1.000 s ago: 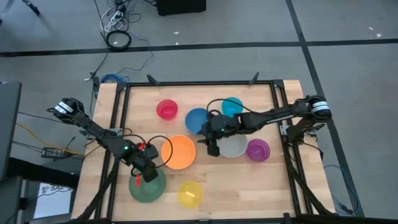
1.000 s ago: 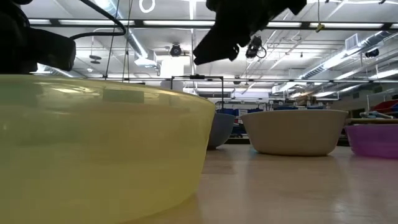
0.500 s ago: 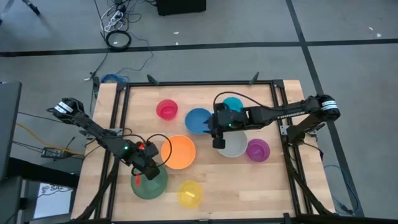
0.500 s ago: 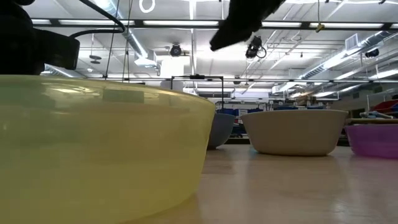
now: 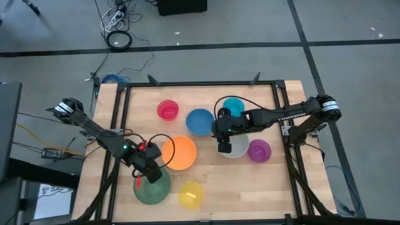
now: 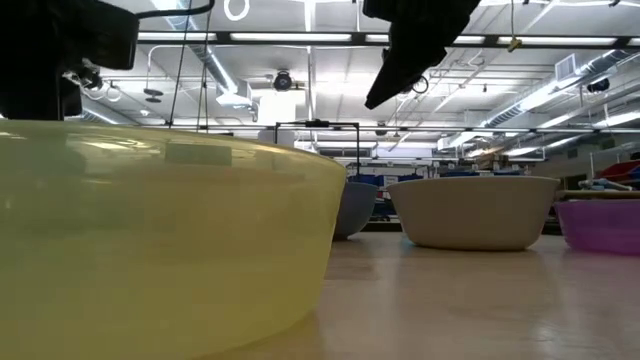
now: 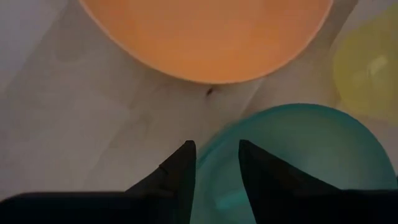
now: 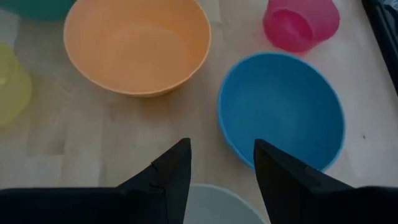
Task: Nest bowls inside each other
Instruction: Stack the orange bowl on top of the green bowl
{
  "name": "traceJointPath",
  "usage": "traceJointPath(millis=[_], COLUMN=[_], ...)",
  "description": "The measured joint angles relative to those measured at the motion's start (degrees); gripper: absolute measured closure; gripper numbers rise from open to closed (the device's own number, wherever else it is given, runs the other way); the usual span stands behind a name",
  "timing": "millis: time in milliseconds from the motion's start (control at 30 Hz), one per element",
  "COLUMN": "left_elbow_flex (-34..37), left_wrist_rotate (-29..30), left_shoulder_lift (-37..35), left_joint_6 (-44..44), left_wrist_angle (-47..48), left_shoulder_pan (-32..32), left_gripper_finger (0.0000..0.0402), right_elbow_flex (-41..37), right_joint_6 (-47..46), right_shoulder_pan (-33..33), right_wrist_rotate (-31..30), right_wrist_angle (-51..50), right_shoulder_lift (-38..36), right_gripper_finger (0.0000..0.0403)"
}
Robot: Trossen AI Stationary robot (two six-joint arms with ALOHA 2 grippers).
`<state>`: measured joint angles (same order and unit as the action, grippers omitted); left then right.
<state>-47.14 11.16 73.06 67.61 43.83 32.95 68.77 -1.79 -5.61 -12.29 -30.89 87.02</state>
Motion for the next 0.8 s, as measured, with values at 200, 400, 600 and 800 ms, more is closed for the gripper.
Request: traceJointPath(millis=[200, 400, 600, 800], left_elbow_flex=[-4.7, -13.9, -25.7, -34.7], left_wrist_rotate=[3.9, 14.1, 25.4, 31.9], left_shoulder_lift=[0.0, 0.0, 0.0, -0.1], left_joint_6=[-2.6, -10.7, -22.2, -31.9], left_wrist_angle=[2.4, 3.3, 4.7, 6.6], left_shoulder_pan=[0.0, 0.0, 0.0, 0.0], left_gripper_finger=[0.0270, 0.0270, 0.0270, 0.0270], right_elbow_flex=[0.0, 0.0, 0.0, -0.1], right_joint_6=[-4.7, -8.7, -8.6, 1.9], right_shoulder_pan=[-0.8, -1.5, -2.8, -3.7], right_wrist_rotate=[3.6, 6.5, 9.7, 11.0], right_wrist_angle=[3.7, 12.5, 20.3, 23.3], right_shoulder_lift=[0.0, 0.0, 4.0, 11.6], right_gripper_finger=[0.0241, 0.0241, 0.0241, 0.0242])
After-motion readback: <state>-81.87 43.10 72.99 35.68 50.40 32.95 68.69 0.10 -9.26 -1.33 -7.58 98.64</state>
